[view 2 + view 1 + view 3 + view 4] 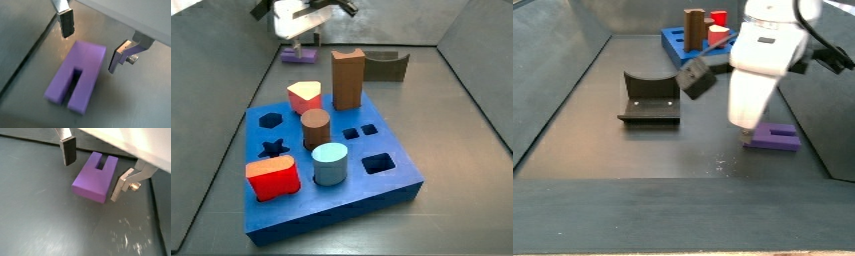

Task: Pick up the double-square object. Move up. Place the double-square object on the fixture. Regrasp the double-square object. Move to above the board. Insert the double-square object.
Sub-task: Pick up the double-square object.

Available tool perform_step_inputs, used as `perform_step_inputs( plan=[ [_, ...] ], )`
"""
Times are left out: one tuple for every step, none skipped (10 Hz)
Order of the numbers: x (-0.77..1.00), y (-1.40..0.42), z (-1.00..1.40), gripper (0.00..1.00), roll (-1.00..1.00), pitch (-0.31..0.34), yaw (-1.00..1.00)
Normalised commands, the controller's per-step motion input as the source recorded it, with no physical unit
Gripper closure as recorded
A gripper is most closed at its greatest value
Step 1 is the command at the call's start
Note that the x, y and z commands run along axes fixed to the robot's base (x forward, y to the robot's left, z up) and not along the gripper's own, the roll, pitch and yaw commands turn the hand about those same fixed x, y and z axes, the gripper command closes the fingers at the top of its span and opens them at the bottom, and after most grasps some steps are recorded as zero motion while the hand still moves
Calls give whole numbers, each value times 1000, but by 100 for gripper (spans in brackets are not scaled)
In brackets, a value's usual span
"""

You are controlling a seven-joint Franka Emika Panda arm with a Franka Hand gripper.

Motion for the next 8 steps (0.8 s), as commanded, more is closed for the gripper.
perform_step_inputs(
  plan=[
    [-431, 131, -406, 0, 181, -94, 677],
    [-286, 137, -371, 0, 130, -87, 614],
    [-169, 89, -371, 0, 84, -93, 571],
    [0, 0, -331, 0, 0, -77, 449],
    [197, -43, -140, 0, -51, -19, 323],
    [331, -91, -40, 0, -153, -97, 149],
    [191, -49, -37, 0, -109, -73, 100],
    [103, -71, -134, 0, -80, -66, 89]
  ],
)
